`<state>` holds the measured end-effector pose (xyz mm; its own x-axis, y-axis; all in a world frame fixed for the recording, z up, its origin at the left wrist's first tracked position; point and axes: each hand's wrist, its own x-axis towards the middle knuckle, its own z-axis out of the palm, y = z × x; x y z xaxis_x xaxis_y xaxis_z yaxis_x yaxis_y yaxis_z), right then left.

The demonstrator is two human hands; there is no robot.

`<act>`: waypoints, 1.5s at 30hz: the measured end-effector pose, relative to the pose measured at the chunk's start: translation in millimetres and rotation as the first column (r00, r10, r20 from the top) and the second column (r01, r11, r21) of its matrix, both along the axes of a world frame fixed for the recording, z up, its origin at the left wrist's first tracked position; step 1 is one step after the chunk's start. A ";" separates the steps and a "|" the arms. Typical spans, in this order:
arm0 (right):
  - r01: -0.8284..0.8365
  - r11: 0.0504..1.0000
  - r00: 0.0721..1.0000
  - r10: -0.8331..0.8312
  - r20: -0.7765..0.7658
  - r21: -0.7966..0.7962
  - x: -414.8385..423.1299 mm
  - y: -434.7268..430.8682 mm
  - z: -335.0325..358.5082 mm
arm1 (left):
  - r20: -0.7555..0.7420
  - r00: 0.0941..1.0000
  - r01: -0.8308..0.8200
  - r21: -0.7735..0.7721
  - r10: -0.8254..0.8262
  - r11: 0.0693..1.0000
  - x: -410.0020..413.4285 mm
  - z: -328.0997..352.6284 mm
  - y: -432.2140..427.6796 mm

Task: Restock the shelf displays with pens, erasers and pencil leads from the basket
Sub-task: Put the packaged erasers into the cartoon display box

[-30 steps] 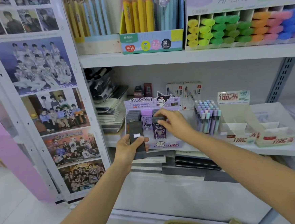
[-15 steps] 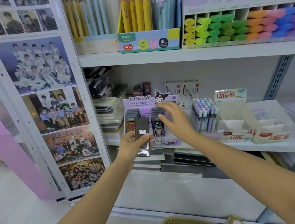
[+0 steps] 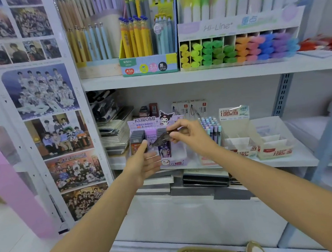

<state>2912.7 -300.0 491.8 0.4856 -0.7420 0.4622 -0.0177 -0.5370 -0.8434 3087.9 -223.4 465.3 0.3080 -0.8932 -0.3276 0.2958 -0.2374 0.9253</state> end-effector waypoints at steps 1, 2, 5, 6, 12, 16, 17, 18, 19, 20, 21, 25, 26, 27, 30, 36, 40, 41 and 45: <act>-0.031 0.999 0.999 0.030 -0.032 -0.009 -3.1 4.9 -1.1 | -0.070 0.996 0.057 -0.016 -0.058 0.998 -1.9 1.2 -0.6; -0.062 0.998 0.996 0.061 -0.071 -0.012 -6.1 9.8 -3.1 | -0.104 0.991 0.084 -0.042 -0.088 0.996 -4.6 2.1 -1.3; -0.143 0.988 0.963 0.127 -0.238 -0.053 -16.0 20.2 -9.8 | -0.117 0.992 0.040 -0.105 -0.052 0.994 -14.8 5.4 -2.3; -0.163 0.984 0.945 0.135 -0.297 -0.071 -19.9 22.9 -10.9 | -0.111 0.993 0.020 -0.118 -0.034 0.993 -17.7 6.3 -1.4; 0.073 0.981 0.957 -0.119 -0.266 -0.178 -28.4 25.6 -4.1 | 0.191 0.981 0.061 -0.217 -0.019 0.974 -28.9 7.5 11.3; 0.115 0.987 0.949 -0.141 -0.282 -0.109 -20.2 19.6 0.6 | 0.387 0.917 0.194 -0.223 -0.096 0.955 -38.1 4.6 17.2; 0.112 0.987 0.941 -0.141 -0.307 -0.111 -18.3 17.7 0.4 | 0.406 0.908 0.211 -0.229 -0.104 0.950 -38.8 1.8 16.7; 0.111 0.989 0.939 -0.136 -0.317 -0.097 -16.9 15.9 0.7 | 0.435 0.895 0.218 -0.234 -0.098 0.948 -38.6 -1.3 15.3; 0.118 0.990 0.939 -0.137 -0.316 -0.077 -16.4 13.7 1.8 | 0.493 0.866 0.220 -0.233 -0.080 0.947 -37.1 -4.3 12.8; 0.143 0.987 0.937 -0.157 -0.311 -0.067 -16.7 10.5 3.6 | 0.584 0.810 0.226 -0.220 -0.058 0.949 -34.0 -8.2 9.8; 0.192 0.978 0.930 -0.207 -0.304 -0.078 -17.6 6.1 5.7 | 0.689 0.724 0.235 -0.200 -0.034 0.951 -29.5 -13.5 6.6; 0.419 0.878 0.849 -0.469 -0.242 -0.230 -21.7 -17.0 15.1 | 0.954 0.299 0.281 -0.120 0.032 0.952 -10.1 -40.4 -6.9; 0.441 0.859 0.832 -0.500 -0.240 -0.260 -20.4 -22.8 16.1 | 0.977 0.212 0.297 -0.090 0.026 0.951 -6.7 -47.8 -11.0; 0.452 0.843 0.814 -0.523 -0.251 -0.292 -17.7 -28.0 16.0 | 0.993 0.122 0.311 -0.042 0.004 0.950 -4.1 -55.2 -15.8; 0.450 0.804 0.758 -0.574 -0.309 -0.388 -4.3 -42.2 9.6 | 0.984 -0.144 0.295 0.147 -0.108 0.944 2.2 -77.6 -30.6; 0.398 0.802 0.730 -0.571 -0.376 -0.445 20.8 -66.9 -15.5 | 0.949 -0.281 0.221 0.206 -0.140 0.953 5.0 -103.3 -46.9; 0.348 0.813 0.710 -0.554 -0.434 -0.467 28.3 -76.9 -27.6 | 0.951 -0.305 0.233 0.133 -0.058 0.963 7.5 -110.3 -47.3; 0.334 0.818 0.703 -0.547 -0.455 -0.469 29.8 -78.3 -29.9 | 0.949 -0.312 0.236 0.127 -0.049 0.963 8.4 -110.7 -47.2; 0.276 0.841 0.666 -0.517 -0.538 -0.466 32.3 -84.6 -26.9 | 0.950 -0.309 0.239 0.113 -0.035 0.965 8.4 -110.0 -47.2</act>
<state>2945.0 -384.6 464.9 0.4385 -0.8000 0.4095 -0.7446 -0.5786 -0.3330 3096.3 -270.6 355.3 -0.0066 -0.9581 0.2865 -0.9999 0.0028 -0.0137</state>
